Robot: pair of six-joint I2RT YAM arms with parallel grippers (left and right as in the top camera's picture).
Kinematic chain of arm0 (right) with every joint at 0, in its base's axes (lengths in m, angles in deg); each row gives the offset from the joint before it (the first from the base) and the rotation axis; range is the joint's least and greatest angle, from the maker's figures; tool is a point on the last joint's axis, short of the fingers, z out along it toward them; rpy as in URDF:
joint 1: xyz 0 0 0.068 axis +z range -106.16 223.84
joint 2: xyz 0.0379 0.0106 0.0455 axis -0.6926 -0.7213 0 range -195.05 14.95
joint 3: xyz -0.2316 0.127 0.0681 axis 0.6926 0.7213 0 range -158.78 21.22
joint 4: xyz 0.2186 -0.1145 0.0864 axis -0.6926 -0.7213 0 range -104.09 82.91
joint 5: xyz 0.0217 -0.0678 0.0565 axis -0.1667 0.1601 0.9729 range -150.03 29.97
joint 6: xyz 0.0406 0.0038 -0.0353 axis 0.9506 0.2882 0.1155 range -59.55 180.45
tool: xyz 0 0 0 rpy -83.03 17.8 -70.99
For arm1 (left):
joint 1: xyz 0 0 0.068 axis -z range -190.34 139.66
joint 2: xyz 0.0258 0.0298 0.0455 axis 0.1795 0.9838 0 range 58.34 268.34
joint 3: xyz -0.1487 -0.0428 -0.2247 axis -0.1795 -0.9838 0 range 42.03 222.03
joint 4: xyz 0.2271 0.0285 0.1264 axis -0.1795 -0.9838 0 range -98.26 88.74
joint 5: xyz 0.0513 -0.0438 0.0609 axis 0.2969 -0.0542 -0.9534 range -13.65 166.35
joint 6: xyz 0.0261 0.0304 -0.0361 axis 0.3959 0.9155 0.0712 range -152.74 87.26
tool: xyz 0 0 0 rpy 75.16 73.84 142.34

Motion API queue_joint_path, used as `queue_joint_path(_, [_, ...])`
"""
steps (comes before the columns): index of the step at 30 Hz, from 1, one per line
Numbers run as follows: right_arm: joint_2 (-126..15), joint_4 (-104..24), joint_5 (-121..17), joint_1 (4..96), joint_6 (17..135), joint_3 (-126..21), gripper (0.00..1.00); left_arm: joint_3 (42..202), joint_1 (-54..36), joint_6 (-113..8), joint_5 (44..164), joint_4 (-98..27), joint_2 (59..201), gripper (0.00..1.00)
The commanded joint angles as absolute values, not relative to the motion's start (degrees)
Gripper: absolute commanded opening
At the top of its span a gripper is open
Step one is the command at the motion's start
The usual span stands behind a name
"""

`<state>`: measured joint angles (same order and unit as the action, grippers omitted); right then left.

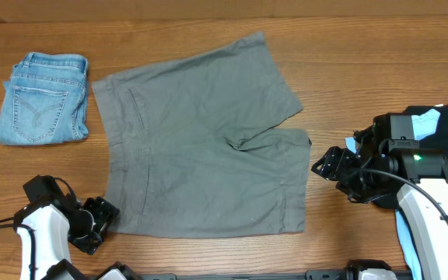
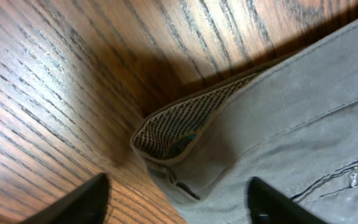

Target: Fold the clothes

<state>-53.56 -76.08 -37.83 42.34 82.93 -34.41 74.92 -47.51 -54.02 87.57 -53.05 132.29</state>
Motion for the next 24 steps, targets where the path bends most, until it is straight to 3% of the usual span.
queue_joint_path(1, [-53.4, -75.8, -38.1, 42.3, 82.9, -34.1, 0.78, 74.3, -47.9, -55.6, 86.1, -52.4, 132.6, 0.57])
queue_joint_path(4, [-53.4, -75.8, -38.2, 42.3, 82.9, -34.1, 0.78, 74.2, -47.9, -55.6, 86.2, -51.2, 132.6, 0.27])
queue_joint_path(6, [-53.4, -75.8, -38.9, 42.3, 83.0, -34.1, 0.79, 74.2, -47.9, -55.7, 86.2, -51.1, 132.6, 0.16])
queue_joint_path(10, [-53.6, -75.8, -40.5, 42.3, 83.3, -33.6, 0.82, 74.2, -47.9, -55.7, 86.5, -51.5, 132.6, 0.05])
queue_joint_path(14, [-54.4, -75.0, -41.3, 42.3, 85.1, -30.7, 0.82, 74.2, -47.9, -54.7, 88.1, -52.3, 132.6, 0.05])
queue_joint_path(15, [-54.7, -74.6, -41.3, 42.3, 85.6, -29.8, 0.82, 74.2, -47.9, -54.4, 88.1, -52.5, 132.6, 0.18])
queue_joint_path(16, [-55.1, -74.1, -41.3, 42.3, 85.8, -28.9, 0.82, 74.2, -47.9, -54.3, 87.9, -53.4, 132.6, 0.46])
queue_joint_path(17, [-55.5, -73.6, -41.3, 42.3, 85.7, -28.2, 0.82, 74.2, -47.9, -54.2, 87.9, -54.1, 132.6, 0.65])
queue_joint_path(18, [-56.0, -73.0, -41.3, 42.3, 85.8, -27.6, 0.82, 74.2, -47.9, -54.2, 87.9, -54.7, 132.6, 0.94])
queue_joint_path(19, [-56.4, -72.6, -41.2, 42.3, 85.8, -27.0, 0.82, 74.2, -47.9, -54.2, 88.3, -54.8, 132.6, 1.0])
queue_joint_path(24, [-57.0, -71.8, -40.4, 42.3, 85.8, -26.0, 0.81, 74.2, -47.9, -56.6, 85.3, -51.6, 132.6, 1.0])
